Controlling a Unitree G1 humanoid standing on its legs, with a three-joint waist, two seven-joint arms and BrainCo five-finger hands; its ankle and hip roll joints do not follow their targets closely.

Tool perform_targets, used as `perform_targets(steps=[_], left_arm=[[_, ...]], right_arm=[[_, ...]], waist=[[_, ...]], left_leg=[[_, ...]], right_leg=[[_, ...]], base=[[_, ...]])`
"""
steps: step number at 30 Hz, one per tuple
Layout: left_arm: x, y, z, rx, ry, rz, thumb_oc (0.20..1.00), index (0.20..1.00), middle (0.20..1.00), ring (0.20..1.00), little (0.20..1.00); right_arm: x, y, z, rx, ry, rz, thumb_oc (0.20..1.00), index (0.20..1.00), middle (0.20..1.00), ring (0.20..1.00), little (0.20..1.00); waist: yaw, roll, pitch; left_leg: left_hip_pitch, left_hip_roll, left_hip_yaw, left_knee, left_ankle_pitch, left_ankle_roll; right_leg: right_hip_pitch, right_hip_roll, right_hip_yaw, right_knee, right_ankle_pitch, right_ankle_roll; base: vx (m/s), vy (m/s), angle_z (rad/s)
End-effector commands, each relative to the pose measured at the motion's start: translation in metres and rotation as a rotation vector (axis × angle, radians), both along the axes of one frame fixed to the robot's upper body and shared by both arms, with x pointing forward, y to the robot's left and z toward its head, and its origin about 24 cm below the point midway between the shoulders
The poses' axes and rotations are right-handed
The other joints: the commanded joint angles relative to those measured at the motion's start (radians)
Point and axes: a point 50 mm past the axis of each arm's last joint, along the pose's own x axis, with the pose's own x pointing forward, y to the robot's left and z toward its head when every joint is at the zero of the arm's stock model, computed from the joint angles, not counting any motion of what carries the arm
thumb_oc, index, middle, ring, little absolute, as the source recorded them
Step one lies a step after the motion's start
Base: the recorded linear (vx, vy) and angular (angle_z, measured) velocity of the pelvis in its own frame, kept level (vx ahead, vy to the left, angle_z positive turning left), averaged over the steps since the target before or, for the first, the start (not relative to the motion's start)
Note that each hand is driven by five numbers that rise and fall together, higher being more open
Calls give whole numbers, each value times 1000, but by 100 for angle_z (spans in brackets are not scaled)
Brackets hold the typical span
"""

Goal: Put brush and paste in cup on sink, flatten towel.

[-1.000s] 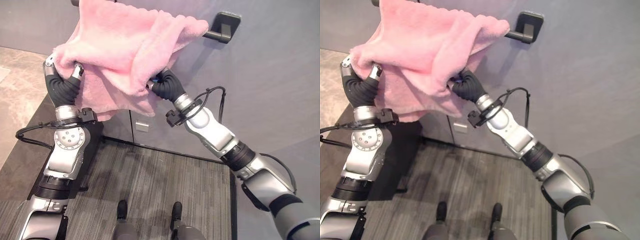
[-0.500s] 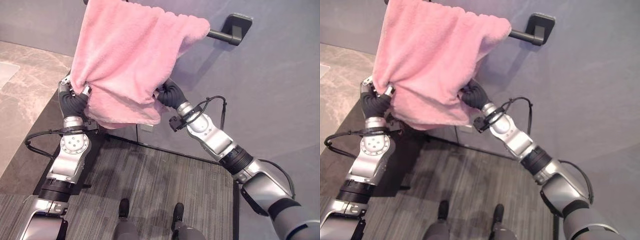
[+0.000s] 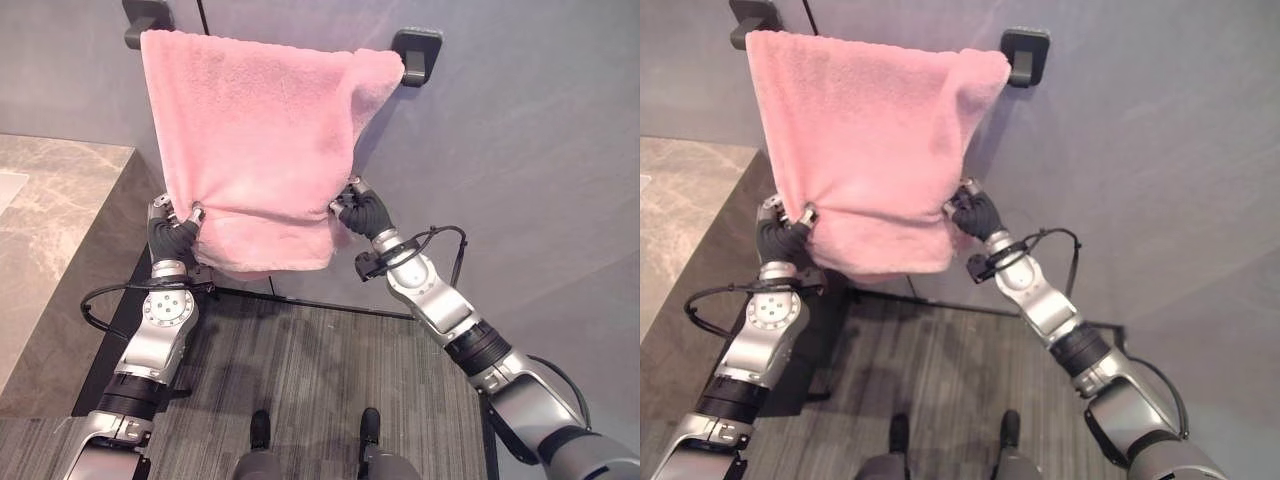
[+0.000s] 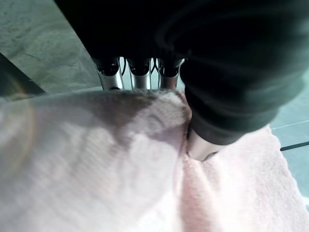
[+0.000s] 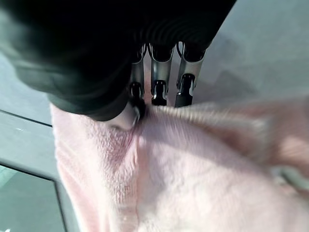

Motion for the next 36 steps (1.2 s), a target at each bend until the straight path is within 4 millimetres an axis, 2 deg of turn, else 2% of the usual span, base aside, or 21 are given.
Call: perform_targets(steps=[1,9,11,13,14,15,16,18,20,21,23,25,26,27,28,29,33,34,35,36], left_arm=[[-1,15,18,57,-86,81,200,200,200,200,200],[-9,26,5,70,-40,151,200,200,200,200,200],[-10,28,0,70,-19,159,238,238,238,238,238],[-13,30,-8,66,12,167,357,357,357,357,357],[-17,35,-25,67,90,178,410,410,410,410,410],[-17,35,-26,68,91,178,457,457,457,457,457],[-21,40,-37,71,142,191,457,457,457,457,457],[-22,43,-46,62,185,206,420,420,420,420,420],[-22,44,-49,63,196,208,420,420,420,420,420],[-23,45,-57,50,229,216,395,395,395,395,395],[-24,45,-60,48,244,220,401,401,401,401,401],[-25,46,-67,39,269,225,423,423,423,423,423],[-26,46,-72,32,292,222,401,401,401,401,401],[-27,46,-76,31,310,222,398,398,398,398,398],[-26,46,-76,31,310,222,388,388,388,388,388],[-27,46,-82,26,335,219,379,379,379,379,379],[-26,46,-86,29,359,219,395,395,395,395,395],[-25,46,-90,29,382,222,514,514,514,514,514],[-24,47,-91,33,388,227,567,567,567,567,567],[-25,49,-96,38,417,245,768,768,768,768,768]], right_arm=[[5,4,13,20,-56,-20,1000,1000,1000,1000,1000],[4,0,-7,-17,6,-53,1000,1000,1000,1000,1000],[4,-1,-9,-21,9,-58,1000,1000,1000,1000,1000],[3,-3,-13,-15,21,-65,1000,1000,1000,1000,1000],[2,-8,-17,-10,32,-79,1000,1000,1000,1000,1000],[2,-8,-17,-10,32,-79,1000,1000,1000,1000,1000],[4,-11,-17,-7,32,-95,1000,1000,1000,1000,1000],[5,-13,-18,-8,31,-109,1000,1000,1000,1000,1000],[5,-14,-17,-6,30,-109,1000,1000,1000,1000,1000],[6,-15,-19,9,42,-113,771,771,771,771,771],[6,-14,-21,16,52,-112,567,567,567,567,567],[6,-14,-24,32,67,-118,514,514,514,514,514],[6,-12,-27,48,86,-109,344,344,344,344,344],[5,-11,-29,55,99,-104,297,297,297,297,297],[5,-11,-29,55,99,-104,285,285,285,285,285],[5,-8,-33,62,117,-97,200,200,200,200,200],[6,-4,-34,73,131,-90,200,200,200,200,200],[8,-3,-34,82,138,-94,200,200,200,200,200],[9,-2,-33,84,138,-95,200,200,200,200,200],[9,-2,-35,83,143,-104,200,200,200,200,200]], waist=[[19,-53,-39],[21,-44,-59],[21,-42,-63],[22,-39,-72],[20,-34,-85],[21,-34,-85],[22,-29,-93],[19,-26,-99],[19,-25,-101],[18,-24,-107],[17,-23,-109],[15,-20,-113],[14,-18,-116],[13,-16,-117],[13,-16,-118],[11,-15,-120],[9,-13,-122],[7,-11,-121],[6,-11,-120],[3,-10,-118]], left_leg=[[-33,-15,-17,0,4,14],[-8,-11,-16,0,-4,12],[-3,-11,-17,0,-7,12],[8,-10,-16,0,-10,13],[24,-11,-14,0,-14,15],[25,-10,-14,0,-14,15],[33,-11,-14,0,-17,15],[38,-10,-11,0,-17,15],[39,-10,-10,0,-16,15],[42,-10,-8,0,-17,15],[43,-10,-7,0,-17,15],[46,-10,-5,0,-17,15],[48,-10,-2,0,-17,15],[48,-9,-1,0,-17,14],[48,-9,-1,0,-17,14],[48,-9,1,0,-16,13],[43,-7,4,0,-14,11],[38,-6,6,0,-11,9],[36,-6,7,0,-10,9],[33,-5,8,0,-9,9]], right_leg=[[60,-124,19,-1,20,75],[89,-123,11,-1,9,74],[94,-124,10,-1,8,75],[104,-124,10,-1,5,75],[117,-124,12,-1,2,75],[118,-124,12,-1,2,75],[124,-125,11,-1,0,76],[126,-125,12,-1,0,76],[127,-124,12,-1,1,76],[128,-124,14,-1,2,76],[129,-125,14,-1,2,76],[130,-125,16,-1,4,77],[127,-125,20,-1,4,76],[126,-125,19,-1,4,75],[126,-125,19,-1,4,75],[123,-124,20,-1,6,76],[116,-124,21,-1,7,76],[109,-124,23,-1,9,77],[105,-123,24,-1,11,77],[100,-122,25,-1,12,76]], base=[[15,-24,-3],[2,-4,0],[0,0,0],[17,-3,1],[0,0,0],[0,0,0],[2,4,-4],[-1,1,-2],[-3,-1,-2],[0,0,0],[-3,-1,-2],[0,0,0],[0,0,0],[-8,4,-4],[0,-2,-6],[4,1,-4],[0,0,0],[0,0,0],[0,0,0],[0,0,0]])
